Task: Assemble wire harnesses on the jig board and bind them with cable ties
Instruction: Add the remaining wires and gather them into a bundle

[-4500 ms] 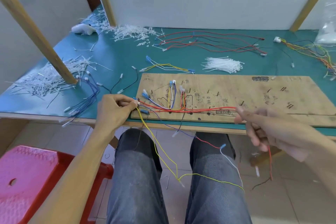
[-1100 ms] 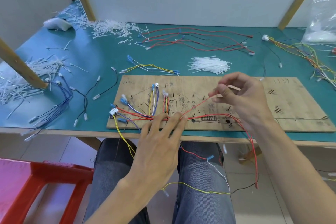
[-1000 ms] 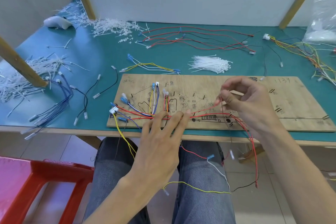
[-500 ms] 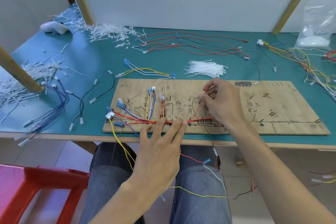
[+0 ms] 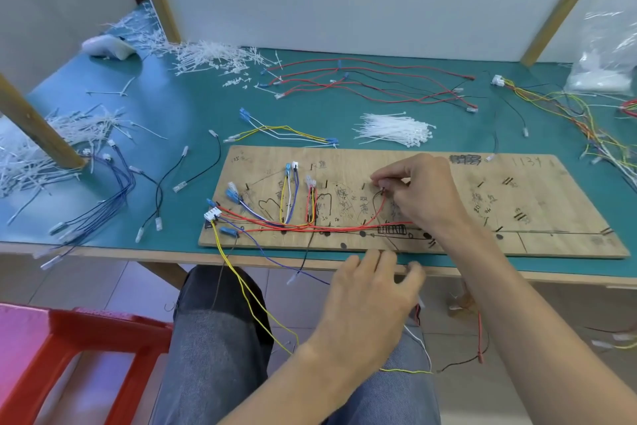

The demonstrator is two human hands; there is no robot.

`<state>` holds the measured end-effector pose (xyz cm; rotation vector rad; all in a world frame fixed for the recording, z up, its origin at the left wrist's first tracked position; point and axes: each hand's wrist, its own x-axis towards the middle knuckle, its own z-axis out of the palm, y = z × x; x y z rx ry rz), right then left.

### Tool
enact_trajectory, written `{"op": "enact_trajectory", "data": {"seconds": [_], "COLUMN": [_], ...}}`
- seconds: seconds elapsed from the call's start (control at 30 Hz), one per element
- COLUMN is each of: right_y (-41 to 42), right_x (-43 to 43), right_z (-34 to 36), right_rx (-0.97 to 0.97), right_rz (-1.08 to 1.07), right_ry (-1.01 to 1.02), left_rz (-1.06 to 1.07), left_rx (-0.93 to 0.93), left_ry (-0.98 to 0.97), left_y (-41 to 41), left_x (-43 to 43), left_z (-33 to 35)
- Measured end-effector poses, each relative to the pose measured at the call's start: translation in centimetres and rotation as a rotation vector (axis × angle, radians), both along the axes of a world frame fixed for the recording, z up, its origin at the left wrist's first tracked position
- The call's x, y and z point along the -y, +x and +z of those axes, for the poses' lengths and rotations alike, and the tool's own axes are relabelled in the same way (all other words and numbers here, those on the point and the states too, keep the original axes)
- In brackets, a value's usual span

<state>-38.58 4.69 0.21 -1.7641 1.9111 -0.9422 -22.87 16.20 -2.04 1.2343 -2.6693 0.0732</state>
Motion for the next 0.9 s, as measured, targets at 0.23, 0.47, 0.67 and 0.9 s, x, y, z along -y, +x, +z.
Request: {"op": "enact_trajectory", "data": {"seconds": [0.23,0.47,0.67,0.9], "right_y": [-0.2,-1.1,-0.1,2.0], "right_x": [0.2,0.7,-0.2,-3.0], "right_z": [0.1,0.3,-0.3,-0.6], "right_rx": [-0.011,0.15,0.093,-0.232], "right_rz": [0.001,-0.014,0.017,0.024], "right_ry": [0.026,0.118,0.061,-0.177], "left_rz": [-0.059,-0.141,0.066,0.275], "left_rx": [0.083,-0.119,-0.523,-0.921], "left_ry": [0.149,0.12,0.446,0.6], "left_y": [-0.1,1.7,5.7,8.7], "left_x": [-0.8,-1.9,-2.5,-1.4], "left_z": [-1.1,-1.2,-0.7,0.0]}}
